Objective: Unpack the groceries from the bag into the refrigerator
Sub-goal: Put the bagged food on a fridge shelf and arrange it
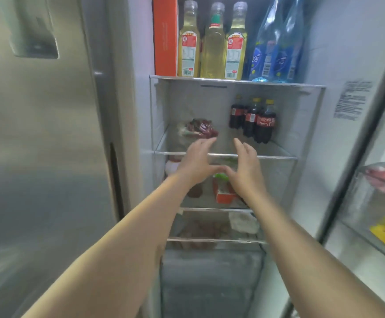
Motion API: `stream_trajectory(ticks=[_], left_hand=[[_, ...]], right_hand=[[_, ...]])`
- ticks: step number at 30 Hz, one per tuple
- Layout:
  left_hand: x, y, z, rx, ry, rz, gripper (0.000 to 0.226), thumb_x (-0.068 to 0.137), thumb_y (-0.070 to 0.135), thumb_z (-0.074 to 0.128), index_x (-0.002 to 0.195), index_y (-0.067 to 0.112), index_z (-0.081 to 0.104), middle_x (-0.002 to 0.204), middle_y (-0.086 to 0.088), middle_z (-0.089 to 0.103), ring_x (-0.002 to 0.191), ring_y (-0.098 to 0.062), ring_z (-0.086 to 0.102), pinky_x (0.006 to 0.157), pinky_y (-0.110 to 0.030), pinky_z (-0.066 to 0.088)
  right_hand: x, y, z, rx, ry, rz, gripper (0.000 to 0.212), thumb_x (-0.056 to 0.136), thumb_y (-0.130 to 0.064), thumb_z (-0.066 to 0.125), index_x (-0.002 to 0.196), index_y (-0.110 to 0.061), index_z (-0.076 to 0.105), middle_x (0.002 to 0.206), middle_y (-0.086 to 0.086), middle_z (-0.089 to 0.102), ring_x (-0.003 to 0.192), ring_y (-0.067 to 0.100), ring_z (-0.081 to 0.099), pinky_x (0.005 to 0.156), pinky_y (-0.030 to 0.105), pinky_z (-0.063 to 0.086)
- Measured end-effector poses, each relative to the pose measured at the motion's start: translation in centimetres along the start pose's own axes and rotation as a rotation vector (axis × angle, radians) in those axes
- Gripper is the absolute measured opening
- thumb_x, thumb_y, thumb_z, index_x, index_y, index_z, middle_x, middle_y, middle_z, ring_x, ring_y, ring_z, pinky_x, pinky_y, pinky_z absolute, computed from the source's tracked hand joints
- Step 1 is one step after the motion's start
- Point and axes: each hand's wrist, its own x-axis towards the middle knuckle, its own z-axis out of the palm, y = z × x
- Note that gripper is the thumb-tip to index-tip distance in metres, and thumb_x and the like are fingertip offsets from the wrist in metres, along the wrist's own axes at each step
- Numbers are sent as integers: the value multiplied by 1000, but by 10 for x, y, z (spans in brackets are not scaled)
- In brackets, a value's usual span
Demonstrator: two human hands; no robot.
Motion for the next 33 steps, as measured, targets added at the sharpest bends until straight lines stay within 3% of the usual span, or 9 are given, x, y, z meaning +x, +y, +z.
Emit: stream_trajectory(ticks=[6,14,17,22,27,31,33], left_hand=[[-112,32,-10,-2,-152,128,82,76,36,77,145,19,36,148,-5,37,136,-22,33,112,-36,27],[-198,16,-15,-14,-330,205,77,80,37,73,145,25,35,150,-2,32,139,-20,26,114,-36,26],[-218,-4,-26,-58,-358,252,77,80,34,74,145,24,36,149,1,34,137,-18,28,113,-31,24],[-259,-47,-42,-146,-416,387,77,77,36,76,143,19,40,148,-1,37,136,-17,32,108,-19,19],[-318,-95,-69,-259,-549,413,77,75,42,75,142,24,41,146,1,39,135,-16,35,112,-33,31],[-365,-137,-113,-283,-589,408,73,79,37,75,142,23,41,144,0,40,134,-15,34,110,-21,25],[-387,-167,-138,-289,-591,390,73,79,36,74,143,24,41,144,0,40,134,-15,35,110,-22,27]], right_hand=[[-129,1,-28,-4,-7,25,77,82,-33,71,146,-19,31,145,9,36,132,24,38,105,43,40],[-249,-36,-36,-28,-8,80,83,79,-20,75,147,-15,29,148,12,33,138,25,30,112,39,29],[-274,-64,-24,-52,27,147,82,80,-22,74,148,-17,28,147,13,34,139,25,29,111,37,29],[-323,-124,13,-123,136,236,79,82,-29,72,147,-13,30,149,13,35,140,27,30,111,43,33],[-382,-193,47,-172,140,384,80,84,-32,70,149,-19,26,152,12,28,142,26,25,112,39,29],[-419,-252,77,-207,82,420,81,83,-32,71,149,-20,25,152,14,28,142,27,24,111,35,26],[-432,-284,99,-186,64,410,82,81,-31,73,148,-19,27,151,14,30,141,27,27,111,38,30]])
